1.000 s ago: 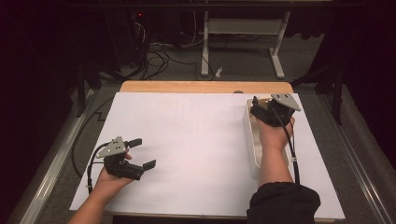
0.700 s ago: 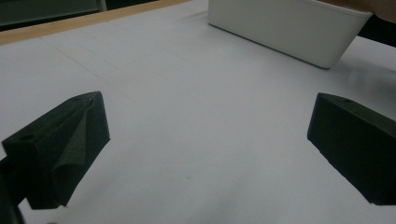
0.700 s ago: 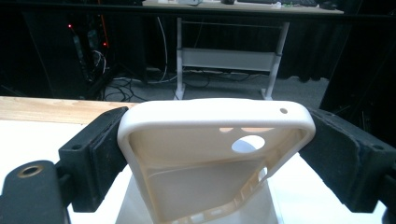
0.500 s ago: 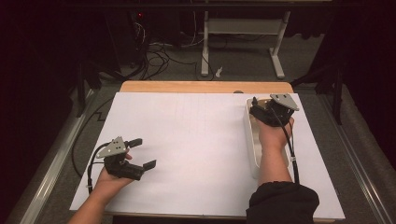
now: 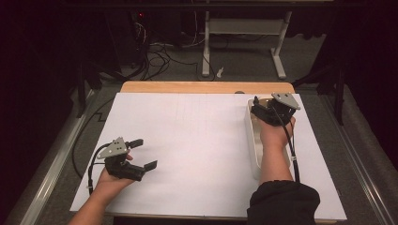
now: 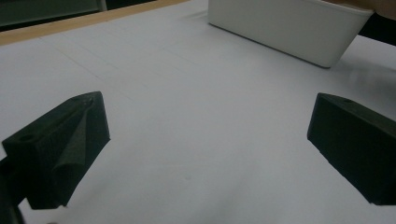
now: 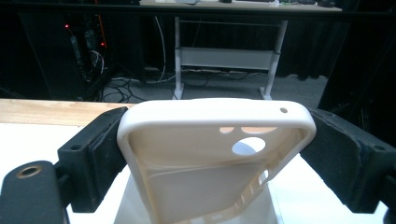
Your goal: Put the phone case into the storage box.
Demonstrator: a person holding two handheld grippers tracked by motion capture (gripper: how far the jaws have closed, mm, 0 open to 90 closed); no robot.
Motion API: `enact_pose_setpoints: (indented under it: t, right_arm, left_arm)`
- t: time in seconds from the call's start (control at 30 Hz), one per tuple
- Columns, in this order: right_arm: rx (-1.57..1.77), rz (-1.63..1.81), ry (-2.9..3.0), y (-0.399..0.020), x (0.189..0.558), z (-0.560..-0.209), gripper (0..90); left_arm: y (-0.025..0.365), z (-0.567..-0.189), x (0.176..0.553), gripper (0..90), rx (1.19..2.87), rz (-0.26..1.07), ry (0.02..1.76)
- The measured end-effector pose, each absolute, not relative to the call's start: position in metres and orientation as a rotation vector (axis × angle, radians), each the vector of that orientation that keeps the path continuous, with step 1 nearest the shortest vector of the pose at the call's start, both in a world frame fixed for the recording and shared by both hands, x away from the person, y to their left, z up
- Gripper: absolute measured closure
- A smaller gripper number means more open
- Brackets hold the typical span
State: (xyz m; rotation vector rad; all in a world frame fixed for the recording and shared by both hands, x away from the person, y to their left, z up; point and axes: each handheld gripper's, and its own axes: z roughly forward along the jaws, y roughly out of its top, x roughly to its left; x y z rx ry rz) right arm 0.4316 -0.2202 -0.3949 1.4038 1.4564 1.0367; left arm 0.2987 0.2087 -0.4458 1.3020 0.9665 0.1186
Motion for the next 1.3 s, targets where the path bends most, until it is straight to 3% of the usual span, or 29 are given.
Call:
enact_pose_setpoints:
  t: [1.3]
  right_arm:
    - [1.461,0.984,1.365,-0.208,0.461,-0.392,11.5]
  left_arm:
    - [0.209,-0.446,0.298,0.3,1.311,0.119,0.959]
